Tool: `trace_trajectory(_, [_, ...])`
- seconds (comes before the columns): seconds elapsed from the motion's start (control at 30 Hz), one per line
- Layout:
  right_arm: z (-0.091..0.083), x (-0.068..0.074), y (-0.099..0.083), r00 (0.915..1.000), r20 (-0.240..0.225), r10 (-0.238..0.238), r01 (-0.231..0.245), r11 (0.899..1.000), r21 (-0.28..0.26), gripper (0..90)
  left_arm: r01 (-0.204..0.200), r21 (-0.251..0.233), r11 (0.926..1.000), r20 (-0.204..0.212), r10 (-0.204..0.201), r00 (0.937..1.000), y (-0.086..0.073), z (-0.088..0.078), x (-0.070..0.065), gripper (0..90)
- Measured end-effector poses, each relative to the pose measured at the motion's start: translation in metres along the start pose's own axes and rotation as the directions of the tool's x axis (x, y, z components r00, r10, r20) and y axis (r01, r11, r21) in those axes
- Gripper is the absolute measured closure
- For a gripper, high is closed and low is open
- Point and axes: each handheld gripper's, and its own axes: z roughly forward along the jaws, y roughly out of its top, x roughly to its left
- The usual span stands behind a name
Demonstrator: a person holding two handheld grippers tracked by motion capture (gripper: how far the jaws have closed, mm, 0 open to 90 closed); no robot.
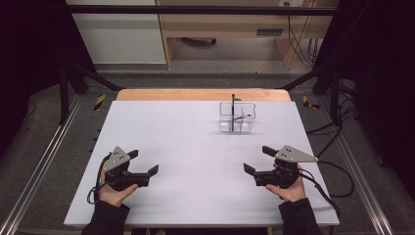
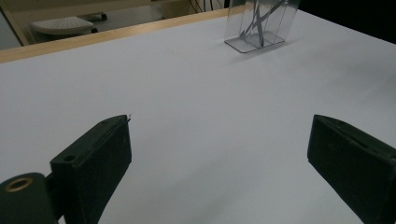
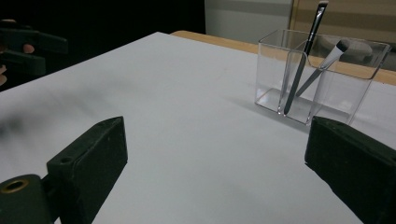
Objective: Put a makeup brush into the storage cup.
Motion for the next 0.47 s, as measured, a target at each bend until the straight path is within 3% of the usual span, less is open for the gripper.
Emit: trace_trajectory(0.47, [-0.0024,-0.0042,-0.0092,0.9992,0.024,0.033,-0.033,0.999,0.010,6.4,-0.011,-0.006,0.9999,0.005,0.011,0.9999,-0.0012,0.0007,-0.0017,5.7])
